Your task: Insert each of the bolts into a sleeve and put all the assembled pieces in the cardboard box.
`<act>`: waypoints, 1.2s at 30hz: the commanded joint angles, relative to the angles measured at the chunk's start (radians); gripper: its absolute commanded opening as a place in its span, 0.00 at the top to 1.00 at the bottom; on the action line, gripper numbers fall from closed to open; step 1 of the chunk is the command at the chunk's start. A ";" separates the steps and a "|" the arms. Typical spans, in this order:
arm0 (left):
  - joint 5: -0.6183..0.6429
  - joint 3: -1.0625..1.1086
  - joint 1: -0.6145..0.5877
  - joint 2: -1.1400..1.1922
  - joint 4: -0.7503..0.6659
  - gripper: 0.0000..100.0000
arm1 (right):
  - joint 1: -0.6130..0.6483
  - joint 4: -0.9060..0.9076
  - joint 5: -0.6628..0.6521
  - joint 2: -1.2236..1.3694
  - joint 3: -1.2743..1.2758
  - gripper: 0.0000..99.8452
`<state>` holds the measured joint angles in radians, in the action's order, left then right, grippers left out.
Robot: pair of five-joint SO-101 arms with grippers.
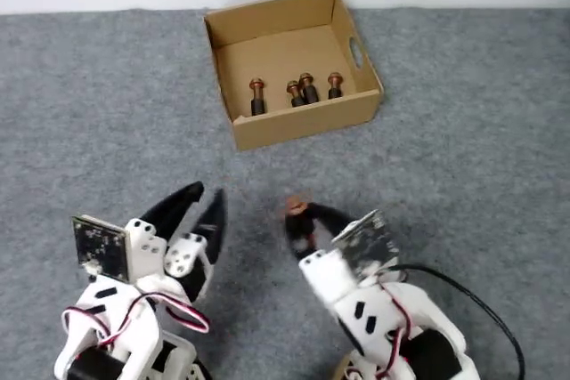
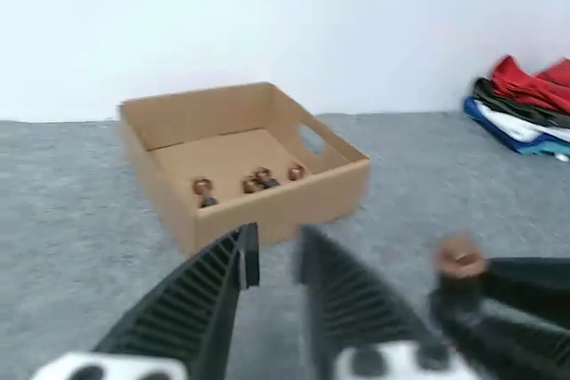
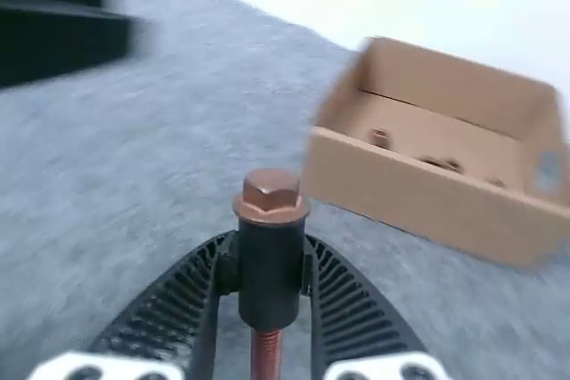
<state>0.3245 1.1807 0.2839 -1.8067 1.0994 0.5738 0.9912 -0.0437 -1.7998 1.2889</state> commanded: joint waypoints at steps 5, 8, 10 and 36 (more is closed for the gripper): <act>-0.015 0.170 -0.132 -0.003 -0.005 1.00 | -0.182 0.041 0.141 -0.002 -0.020 0.99; -0.037 0.271 -0.163 -0.003 -0.005 1.00 | -0.240 0.119 0.245 0.001 -0.049 0.99; -0.081 0.337 -0.170 -0.003 -0.005 1.00 | -0.260 0.168 0.265 0.001 -0.068 0.99; -0.107 0.503 -0.170 -0.002 0.143 1.00 | -0.266 0.051 0.267 1.021 -0.862 0.99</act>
<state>0.2248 1.6870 0.1197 -1.8052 1.2083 0.3161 1.1155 0.2186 -0.9206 0.5892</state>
